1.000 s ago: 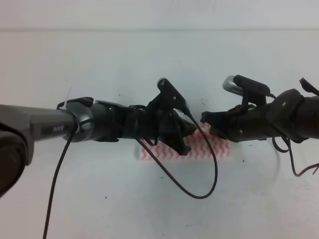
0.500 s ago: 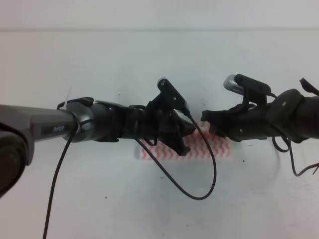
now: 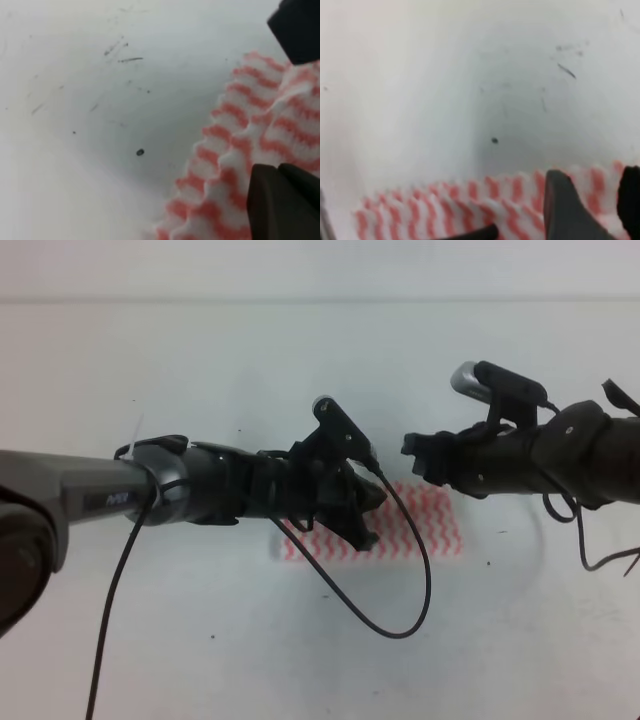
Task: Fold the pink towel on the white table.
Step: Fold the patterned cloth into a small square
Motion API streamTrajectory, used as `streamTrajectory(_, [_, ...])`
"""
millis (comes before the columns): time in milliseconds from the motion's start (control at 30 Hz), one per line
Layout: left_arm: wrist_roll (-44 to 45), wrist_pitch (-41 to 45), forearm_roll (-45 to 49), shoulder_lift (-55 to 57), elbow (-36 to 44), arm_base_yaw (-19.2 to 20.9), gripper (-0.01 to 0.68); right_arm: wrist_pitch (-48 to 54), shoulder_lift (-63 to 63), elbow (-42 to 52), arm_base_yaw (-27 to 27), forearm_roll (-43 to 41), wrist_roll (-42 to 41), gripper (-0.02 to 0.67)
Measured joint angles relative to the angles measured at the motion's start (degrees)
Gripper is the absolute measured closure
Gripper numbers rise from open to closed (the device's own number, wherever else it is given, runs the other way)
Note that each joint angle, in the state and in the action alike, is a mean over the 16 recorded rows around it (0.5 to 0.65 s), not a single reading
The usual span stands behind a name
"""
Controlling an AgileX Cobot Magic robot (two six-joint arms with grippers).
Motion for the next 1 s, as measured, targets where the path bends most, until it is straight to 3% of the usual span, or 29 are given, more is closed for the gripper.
streamTrajectory(167, [-2.46, -1.62, 1.47, -1.06, 0.0, 0.05, 0.677, 2.04, -0.11, -1.67, -0.01, -0.72, 0.0, 0.436])
streamTrajectory(633, [-17.81, -2.15, 16.37, -2.61, 0.01, 0.19, 0.677, 6.57, 1.95, -3.53, 0.0, -3.12, 0.0, 0.592])
streamTrajectory(1000, [-20.29, -1.84, 19.73, -1.22, -0.01, 0.18, 0.677, 2.54, 3.52, -3.54, 0.0, -5.76, -0.07, 0.615])
